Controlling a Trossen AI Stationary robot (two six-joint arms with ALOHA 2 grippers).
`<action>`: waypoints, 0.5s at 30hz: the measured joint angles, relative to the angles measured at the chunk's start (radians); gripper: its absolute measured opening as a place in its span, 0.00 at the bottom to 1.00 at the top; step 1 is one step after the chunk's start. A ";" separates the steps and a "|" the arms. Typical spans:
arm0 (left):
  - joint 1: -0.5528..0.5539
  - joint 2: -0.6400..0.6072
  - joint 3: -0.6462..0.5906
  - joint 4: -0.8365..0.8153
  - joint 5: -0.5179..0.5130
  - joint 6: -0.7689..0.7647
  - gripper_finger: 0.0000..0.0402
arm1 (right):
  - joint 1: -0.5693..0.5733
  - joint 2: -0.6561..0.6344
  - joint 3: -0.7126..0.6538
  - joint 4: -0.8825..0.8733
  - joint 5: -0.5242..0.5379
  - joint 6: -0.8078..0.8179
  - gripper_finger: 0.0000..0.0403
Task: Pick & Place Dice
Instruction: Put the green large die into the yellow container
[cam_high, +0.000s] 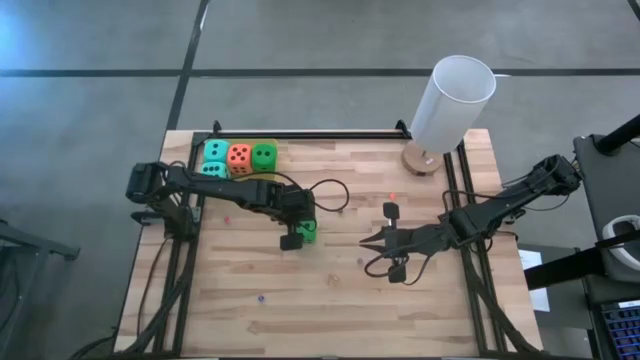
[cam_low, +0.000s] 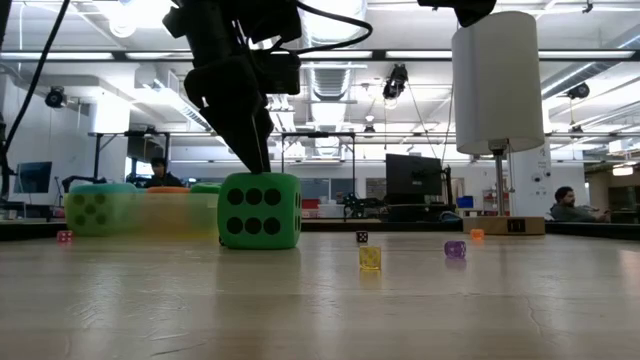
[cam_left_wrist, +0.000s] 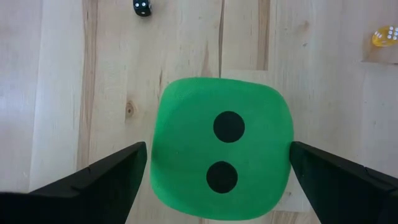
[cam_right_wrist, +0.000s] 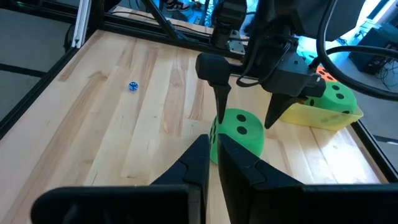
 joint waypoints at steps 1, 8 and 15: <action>0.000 0.000 0.000 0.000 0.000 0.000 0.99 | 0.000 0.000 0.000 0.000 0.000 0.000 0.07; 0.000 0.000 0.000 0.000 0.000 -0.001 0.99 | 0.000 0.000 0.000 0.000 0.000 0.000 0.07; 0.000 0.014 -0.001 0.003 0.005 -0.003 0.99 | 0.000 0.000 0.000 0.000 0.000 0.000 0.07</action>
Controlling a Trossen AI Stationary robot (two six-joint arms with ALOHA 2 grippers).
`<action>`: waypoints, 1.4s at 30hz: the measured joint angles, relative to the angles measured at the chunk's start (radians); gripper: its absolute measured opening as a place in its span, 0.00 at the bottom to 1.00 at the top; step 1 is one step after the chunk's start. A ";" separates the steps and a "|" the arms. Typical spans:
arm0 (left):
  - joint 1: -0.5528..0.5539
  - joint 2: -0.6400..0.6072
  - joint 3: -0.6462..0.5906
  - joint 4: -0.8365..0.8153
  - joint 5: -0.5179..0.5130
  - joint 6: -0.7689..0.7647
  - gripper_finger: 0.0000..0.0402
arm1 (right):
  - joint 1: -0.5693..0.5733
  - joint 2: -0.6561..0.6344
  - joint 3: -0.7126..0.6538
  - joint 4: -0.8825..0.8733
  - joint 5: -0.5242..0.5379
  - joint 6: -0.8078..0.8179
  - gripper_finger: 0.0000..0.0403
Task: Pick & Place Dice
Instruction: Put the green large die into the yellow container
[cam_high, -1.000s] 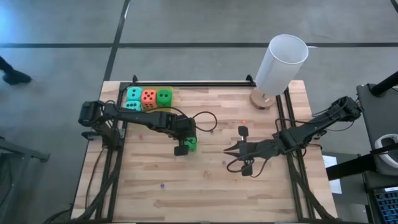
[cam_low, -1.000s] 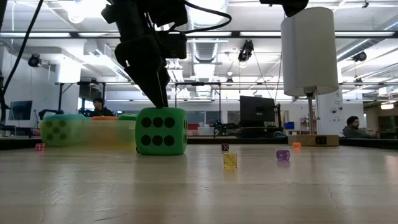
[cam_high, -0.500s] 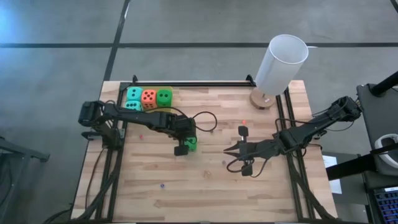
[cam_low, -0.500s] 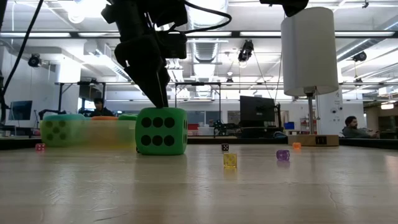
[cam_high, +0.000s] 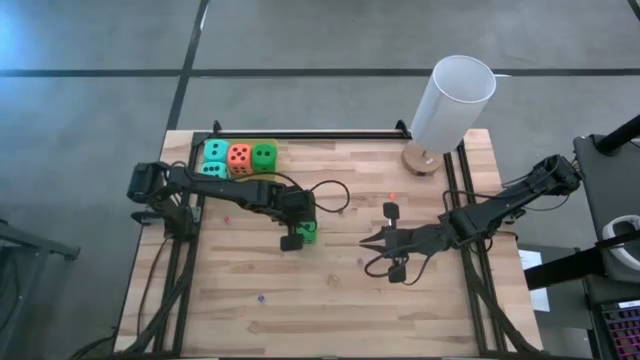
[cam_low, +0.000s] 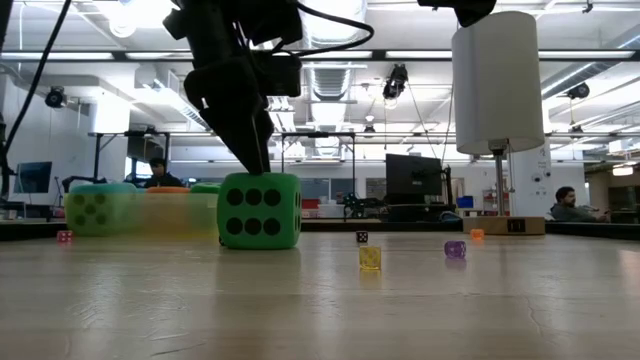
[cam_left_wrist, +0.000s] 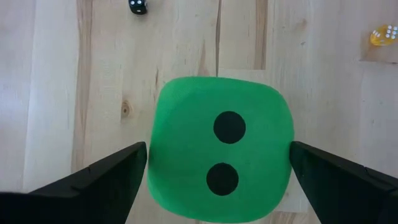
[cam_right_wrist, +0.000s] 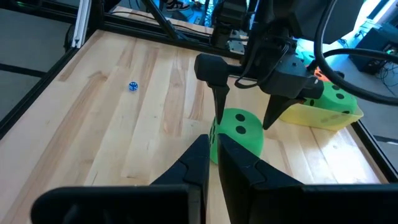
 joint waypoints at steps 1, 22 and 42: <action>0.000 0.002 0.000 0.001 0.003 0.000 0.99 | 0.000 0.000 0.000 0.000 0.000 0.000 0.07; -0.008 -0.009 0.091 -0.138 -0.068 0.030 0.99 | 0.000 0.000 0.000 0.000 0.000 0.000 0.07; -0.033 0.016 0.085 -0.097 -0.062 0.105 0.99 | 0.000 0.000 0.000 0.000 0.000 0.000 0.07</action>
